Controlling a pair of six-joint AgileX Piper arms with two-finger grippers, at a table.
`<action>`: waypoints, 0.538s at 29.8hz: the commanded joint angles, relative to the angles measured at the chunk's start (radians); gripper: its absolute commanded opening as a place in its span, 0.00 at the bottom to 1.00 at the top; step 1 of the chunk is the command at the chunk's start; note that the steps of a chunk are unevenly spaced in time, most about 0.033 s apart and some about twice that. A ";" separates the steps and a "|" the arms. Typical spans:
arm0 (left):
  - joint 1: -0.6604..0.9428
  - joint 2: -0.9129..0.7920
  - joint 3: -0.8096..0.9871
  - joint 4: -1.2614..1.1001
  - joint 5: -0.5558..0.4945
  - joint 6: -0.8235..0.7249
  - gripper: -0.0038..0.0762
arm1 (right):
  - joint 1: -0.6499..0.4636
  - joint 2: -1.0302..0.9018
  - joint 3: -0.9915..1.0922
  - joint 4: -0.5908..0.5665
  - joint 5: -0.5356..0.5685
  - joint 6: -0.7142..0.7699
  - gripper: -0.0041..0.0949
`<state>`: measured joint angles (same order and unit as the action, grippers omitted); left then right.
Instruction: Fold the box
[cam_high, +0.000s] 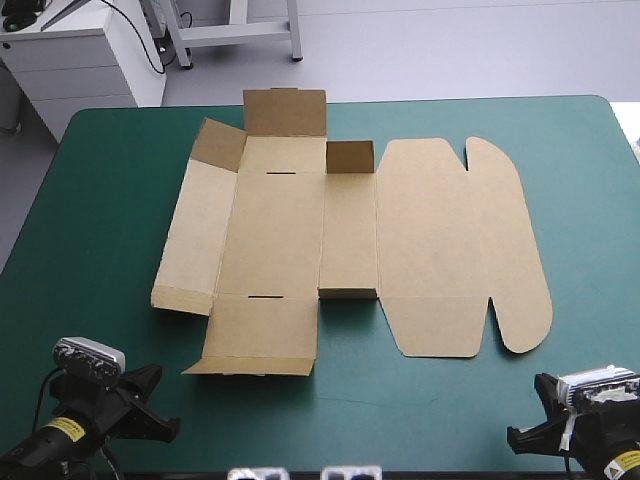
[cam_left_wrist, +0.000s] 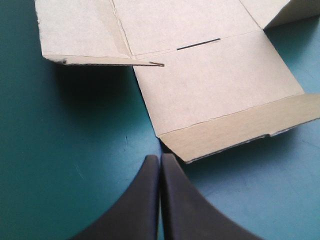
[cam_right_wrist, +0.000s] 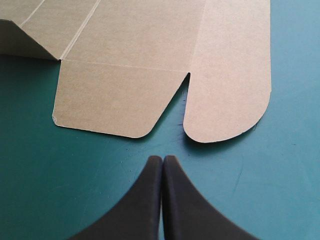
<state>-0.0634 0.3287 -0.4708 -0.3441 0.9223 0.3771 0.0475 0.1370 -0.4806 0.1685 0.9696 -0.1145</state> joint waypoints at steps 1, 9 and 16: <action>-0.002 0.011 -0.024 -0.031 -0.056 -0.008 0.04 | 0.004 0.015 -0.020 0.004 -0.064 -0.008 0.02; -0.002 0.011 -0.024 -0.031 -0.056 -0.008 0.04 | 0.004 0.015 -0.020 0.004 -0.064 -0.008 0.02; -0.002 0.013 -0.076 -0.031 -0.030 -0.010 0.04 | 0.004 0.015 -0.020 0.004 -0.064 -0.008 0.02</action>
<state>-0.0634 0.3287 -0.4819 -0.3449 0.9306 0.3771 0.0475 0.1370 -0.4806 0.1685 0.9696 -0.1145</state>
